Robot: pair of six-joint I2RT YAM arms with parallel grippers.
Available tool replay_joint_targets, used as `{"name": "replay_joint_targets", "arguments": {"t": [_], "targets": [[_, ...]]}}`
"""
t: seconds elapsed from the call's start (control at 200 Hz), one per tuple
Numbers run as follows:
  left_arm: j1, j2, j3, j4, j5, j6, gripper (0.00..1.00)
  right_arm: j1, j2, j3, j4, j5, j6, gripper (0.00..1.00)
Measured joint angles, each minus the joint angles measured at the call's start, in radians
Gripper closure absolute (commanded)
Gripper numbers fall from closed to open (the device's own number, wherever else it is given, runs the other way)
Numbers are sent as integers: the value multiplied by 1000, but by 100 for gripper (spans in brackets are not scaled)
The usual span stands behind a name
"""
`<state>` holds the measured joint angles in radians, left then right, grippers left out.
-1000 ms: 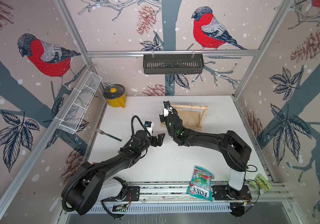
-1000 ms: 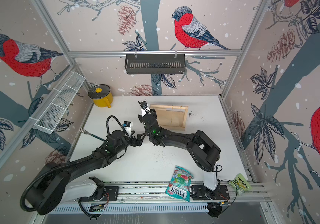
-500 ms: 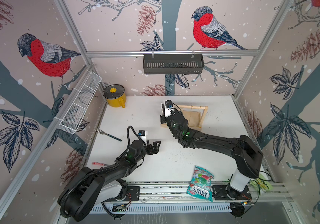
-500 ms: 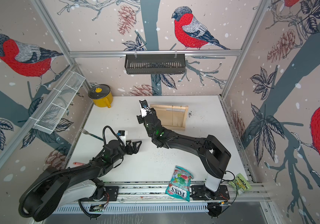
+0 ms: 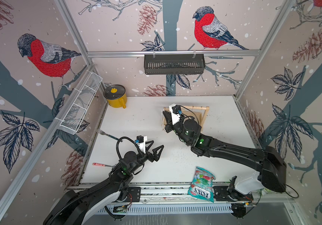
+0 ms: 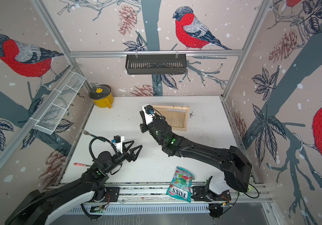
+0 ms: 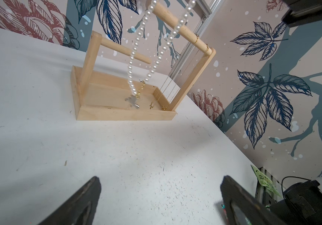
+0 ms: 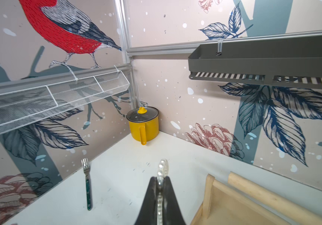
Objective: Take the necklace off the jewelry display stand
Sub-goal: Place the necklace at the center of the board.
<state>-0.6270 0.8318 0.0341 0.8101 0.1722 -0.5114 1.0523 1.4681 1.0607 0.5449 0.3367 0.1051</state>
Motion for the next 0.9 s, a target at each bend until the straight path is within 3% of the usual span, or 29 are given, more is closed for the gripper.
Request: {"name": "replay_joint_targets", "arguments": {"t": [0.15,0.51,0.615,0.9], "targets": [[0,92,83,-9,60,50,25,18,-41,-19,-23,-31,5,99],[-1,268,184,68,217,92,28,29,-143,-103,-43,-86,26,100],[-1,297,197,87,216,89,40,30,-158,-114,-43,-104,30,99],[-1,378,246,108,186,40,40,26,-178,-128,-51,-126,30,99]]}}
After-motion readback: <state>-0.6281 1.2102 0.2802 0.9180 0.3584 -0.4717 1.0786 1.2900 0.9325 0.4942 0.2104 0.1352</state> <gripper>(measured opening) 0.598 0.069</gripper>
